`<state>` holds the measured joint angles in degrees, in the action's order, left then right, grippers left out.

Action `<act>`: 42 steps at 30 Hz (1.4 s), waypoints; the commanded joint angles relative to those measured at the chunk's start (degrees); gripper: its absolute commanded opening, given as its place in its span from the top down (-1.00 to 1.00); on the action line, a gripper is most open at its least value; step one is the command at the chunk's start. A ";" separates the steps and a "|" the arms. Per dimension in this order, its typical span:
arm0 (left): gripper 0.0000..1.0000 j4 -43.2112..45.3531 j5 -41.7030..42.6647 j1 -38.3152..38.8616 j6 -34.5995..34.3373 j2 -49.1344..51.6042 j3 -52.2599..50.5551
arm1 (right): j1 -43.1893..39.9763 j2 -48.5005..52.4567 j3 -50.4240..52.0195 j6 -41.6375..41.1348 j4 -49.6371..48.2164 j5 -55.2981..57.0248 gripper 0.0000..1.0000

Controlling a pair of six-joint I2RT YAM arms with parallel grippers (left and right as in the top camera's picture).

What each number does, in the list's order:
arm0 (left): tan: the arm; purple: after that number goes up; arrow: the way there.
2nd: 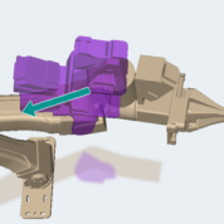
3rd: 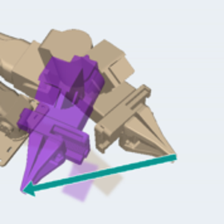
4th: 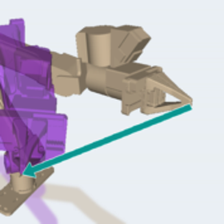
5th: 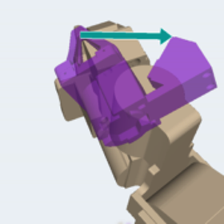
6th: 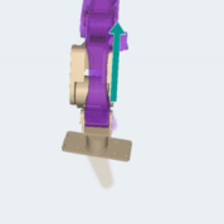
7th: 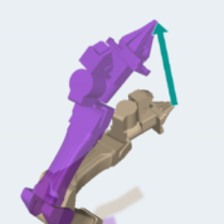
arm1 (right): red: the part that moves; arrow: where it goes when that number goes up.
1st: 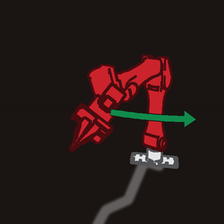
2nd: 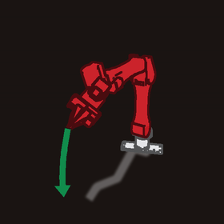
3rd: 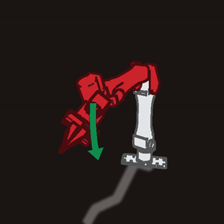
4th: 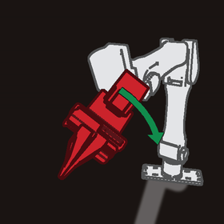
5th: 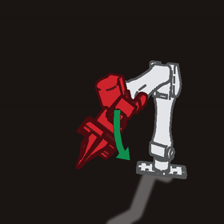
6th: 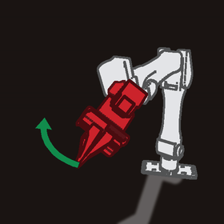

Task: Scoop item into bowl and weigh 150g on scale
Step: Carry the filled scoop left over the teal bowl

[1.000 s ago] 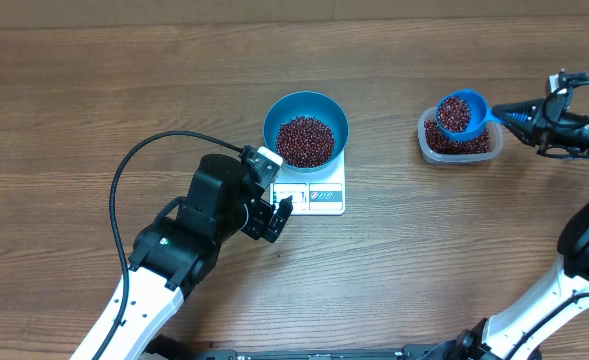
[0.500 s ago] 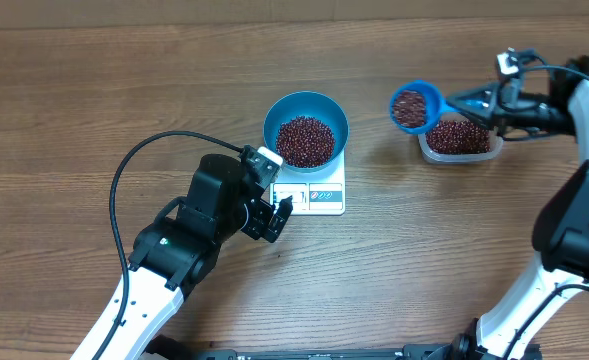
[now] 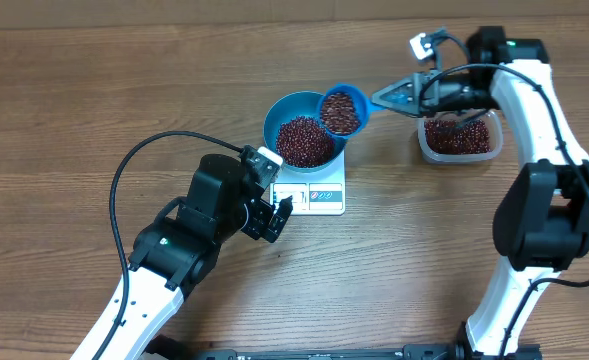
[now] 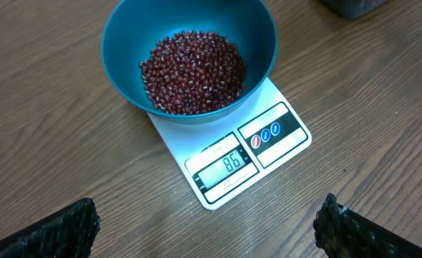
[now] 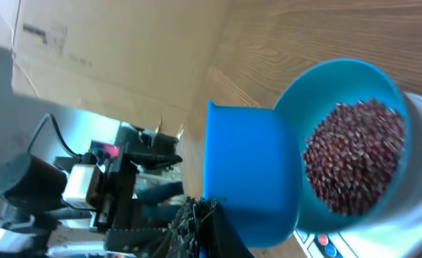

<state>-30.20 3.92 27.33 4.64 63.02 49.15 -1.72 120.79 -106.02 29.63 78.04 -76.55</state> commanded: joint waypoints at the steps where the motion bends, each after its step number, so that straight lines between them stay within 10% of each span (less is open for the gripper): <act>1: -0.99 0.22 0.61 -0.31 0.46 0.17 -0.13 | 2.12 -2.91 -1.81 0.44 -4.04 -2.38 0.93; 42: -0.99 0.20 0.61 -0.31 0.46 0.17 -0.13 | 10.23 -2.93 -1.81 -2.40 -28.24 15.69 0.93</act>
<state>-30.22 3.92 27.33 4.64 63.02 49.15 8.82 120.79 -106.08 28.25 50.09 -60.42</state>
